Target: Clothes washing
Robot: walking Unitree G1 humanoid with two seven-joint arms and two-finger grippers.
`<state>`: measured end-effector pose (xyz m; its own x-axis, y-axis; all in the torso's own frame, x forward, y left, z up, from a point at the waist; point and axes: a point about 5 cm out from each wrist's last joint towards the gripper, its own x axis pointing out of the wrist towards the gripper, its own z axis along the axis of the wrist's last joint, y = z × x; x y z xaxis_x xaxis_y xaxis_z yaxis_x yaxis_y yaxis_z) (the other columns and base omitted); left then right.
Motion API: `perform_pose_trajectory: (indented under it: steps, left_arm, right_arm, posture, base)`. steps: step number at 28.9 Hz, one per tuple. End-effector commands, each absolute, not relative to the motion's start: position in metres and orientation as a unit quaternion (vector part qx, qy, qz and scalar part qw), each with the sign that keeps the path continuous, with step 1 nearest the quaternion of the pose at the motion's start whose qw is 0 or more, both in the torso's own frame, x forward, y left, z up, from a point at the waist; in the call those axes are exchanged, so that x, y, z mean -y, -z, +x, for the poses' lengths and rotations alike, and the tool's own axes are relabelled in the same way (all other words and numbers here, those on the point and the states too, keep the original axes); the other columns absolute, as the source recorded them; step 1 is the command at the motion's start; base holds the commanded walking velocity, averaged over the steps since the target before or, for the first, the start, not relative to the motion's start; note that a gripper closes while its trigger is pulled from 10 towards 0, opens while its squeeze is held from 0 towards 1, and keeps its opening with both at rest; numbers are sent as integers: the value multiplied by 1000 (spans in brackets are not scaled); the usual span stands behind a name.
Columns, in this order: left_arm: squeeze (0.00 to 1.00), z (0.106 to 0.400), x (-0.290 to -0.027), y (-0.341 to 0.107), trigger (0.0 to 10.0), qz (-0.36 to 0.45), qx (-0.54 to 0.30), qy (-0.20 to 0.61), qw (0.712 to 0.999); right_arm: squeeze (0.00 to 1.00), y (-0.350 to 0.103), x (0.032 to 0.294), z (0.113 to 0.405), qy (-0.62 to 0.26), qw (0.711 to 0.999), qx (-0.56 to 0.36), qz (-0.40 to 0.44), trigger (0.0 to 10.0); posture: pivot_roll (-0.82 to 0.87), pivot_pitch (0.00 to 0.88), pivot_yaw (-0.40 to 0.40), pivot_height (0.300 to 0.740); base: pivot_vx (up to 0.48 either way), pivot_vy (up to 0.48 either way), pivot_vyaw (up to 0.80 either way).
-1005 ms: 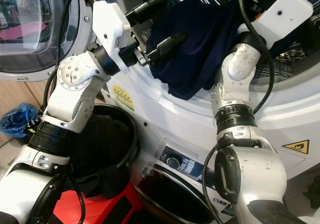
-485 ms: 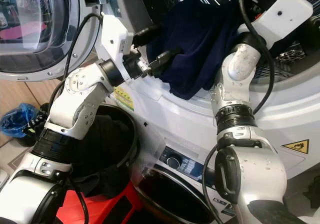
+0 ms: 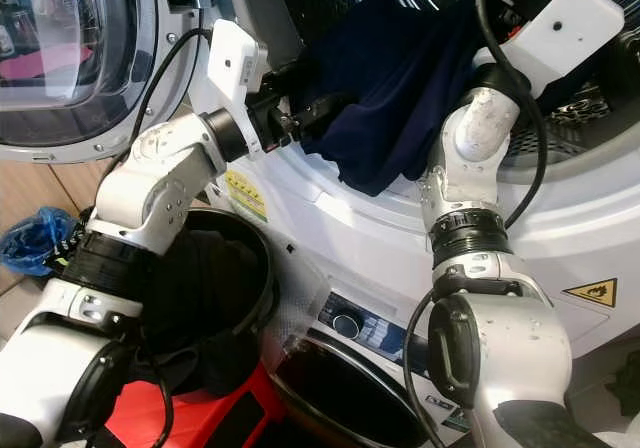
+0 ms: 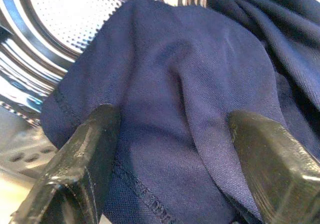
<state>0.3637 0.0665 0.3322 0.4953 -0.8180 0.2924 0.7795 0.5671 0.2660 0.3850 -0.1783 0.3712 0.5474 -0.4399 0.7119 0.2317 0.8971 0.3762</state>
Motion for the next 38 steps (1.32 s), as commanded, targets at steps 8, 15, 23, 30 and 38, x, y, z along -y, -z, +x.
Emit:
perform_pose_trajectory:
  steps: [8,15,23,30,38]
  left_arm:
    - [0,361,-62,-332,10000,146,169,533,816]
    - [0,354,-55,-334,10000,183,194,562,783]
    - [0,358,-50,-360,10000,197,263,525,785]
    - [0,361,-53,-377,10000,161,308,506,789]
    - [0,375,-54,-357,10000,127,274,503,810]
  right_arm:
    - [0,-352,171,384,158,882,432,101,10000]
    - [0,-353,171,384,153,882,434,103,10000]
    - [0,-357,165,383,137,880,441,111,10000]
    - [0,-359,158,381,114,878,452,111,10000]
    - [0,-354,146,381,76,888,447,76,10000]
  posture:
    - [72,96,2,740]
    - [77,110,-4,740]
    - [78,115,-4,740]
    - [77,117,-3,740]
    - [70,118,-2,740]
  base:
    - [0,0,0]
    - [0,0,0]
    - [0,0,0]
    - [0,0,0]
    - [0,0,0]
